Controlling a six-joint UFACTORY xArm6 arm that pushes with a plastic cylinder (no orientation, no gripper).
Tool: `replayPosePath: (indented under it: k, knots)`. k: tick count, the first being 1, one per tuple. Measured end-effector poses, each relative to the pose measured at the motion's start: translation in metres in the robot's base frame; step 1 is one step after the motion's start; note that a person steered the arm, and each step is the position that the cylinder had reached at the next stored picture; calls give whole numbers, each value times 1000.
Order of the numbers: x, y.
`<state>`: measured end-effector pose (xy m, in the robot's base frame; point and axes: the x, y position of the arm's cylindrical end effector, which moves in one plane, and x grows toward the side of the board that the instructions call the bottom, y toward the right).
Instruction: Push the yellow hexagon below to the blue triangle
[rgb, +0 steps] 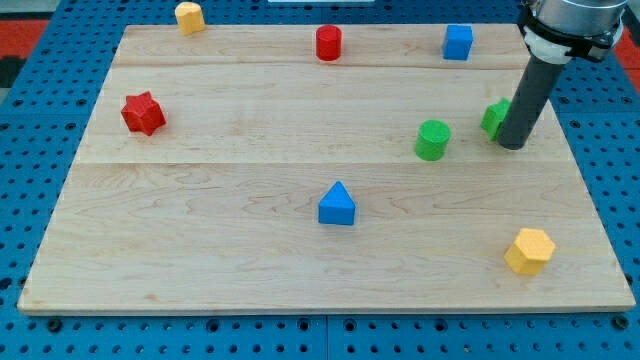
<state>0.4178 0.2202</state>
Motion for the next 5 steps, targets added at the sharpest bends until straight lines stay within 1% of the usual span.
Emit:
replayPosePath:
  k: [2,3,4,5]
  knots:
    - [9,0]
    - [34,0]
    - [55,-16]
    - [63,-45]
